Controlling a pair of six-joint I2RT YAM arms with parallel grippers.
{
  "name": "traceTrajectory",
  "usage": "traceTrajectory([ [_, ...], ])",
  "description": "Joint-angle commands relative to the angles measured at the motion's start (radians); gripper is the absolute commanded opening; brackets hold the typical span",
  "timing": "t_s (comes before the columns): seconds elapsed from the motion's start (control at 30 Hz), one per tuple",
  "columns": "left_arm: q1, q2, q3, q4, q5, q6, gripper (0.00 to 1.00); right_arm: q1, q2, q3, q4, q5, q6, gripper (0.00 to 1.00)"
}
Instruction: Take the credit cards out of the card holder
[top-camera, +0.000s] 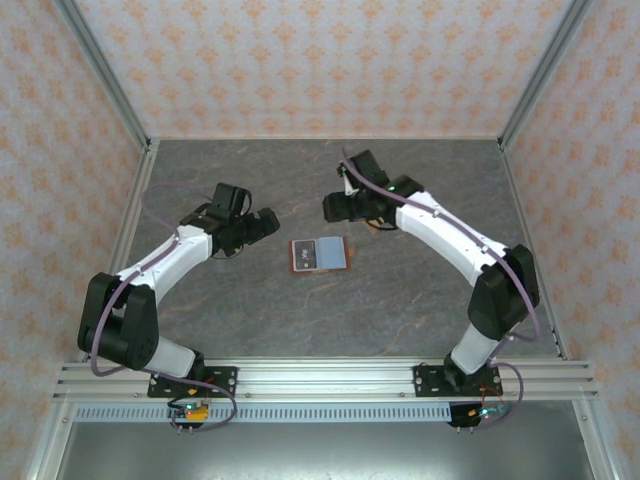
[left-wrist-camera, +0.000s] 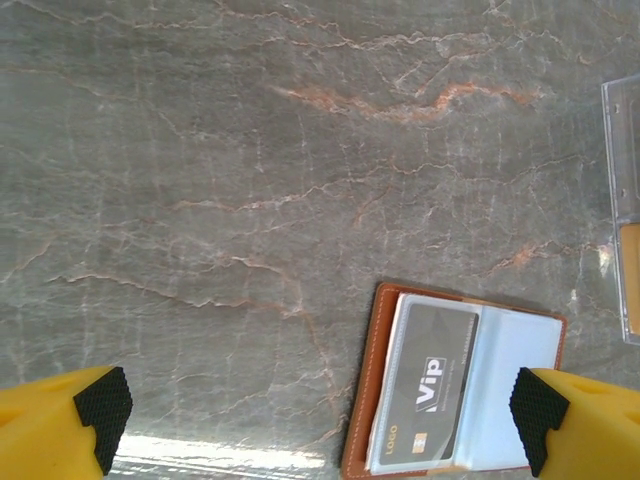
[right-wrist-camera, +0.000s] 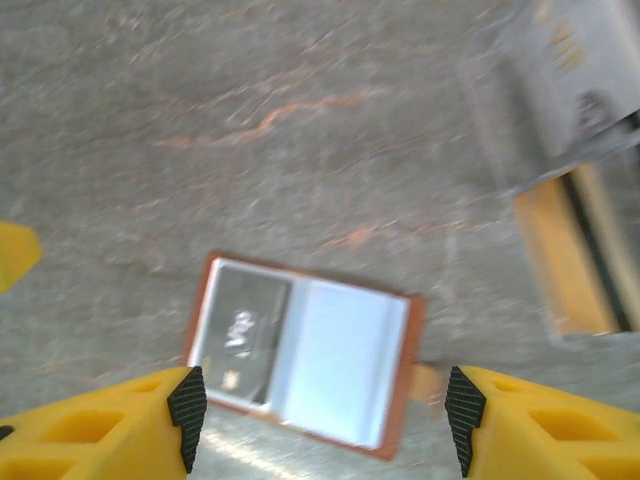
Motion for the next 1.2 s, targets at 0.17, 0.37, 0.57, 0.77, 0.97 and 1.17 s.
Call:
traceTrajectory([
  [0.17,0.006,-0.043,-0.017,-0.047,-0.047,0.046,1.00,0.021,0.150,-0.092,0.193,-0.248,0.277,0.57],
  [0.37,0.005,-0.020,-0.013,-0.027,0.011,0.052,0.99,0.021,0.286,-0.076,0.263,-0.341,0.347,0.44],
  [0.57,0.000,0.008,-0.013,0.010,0.068,0.037,0.94,0.020,0.350,-0.069,0.265,-0.279,0.377,0.38],
  [0.77,-0.031,0.054,0.007,0.028,0.102,0.029,0.87,0.020,0.377,-0.078,0.259,-0.284,0.369,0.36],
  [0.97,-0.085,0.110,0.020,0.086,0.145,-0.005,0.73,0.018,0.379,-0.096,0.259,-0.269,0.384,0.31],
  [1.17,-0.139,0.187,0.053,0.124,0.167,-0.023,0.60,0.011,0.370,-0.147,0.300,-0.275,0.452,0.28],
])
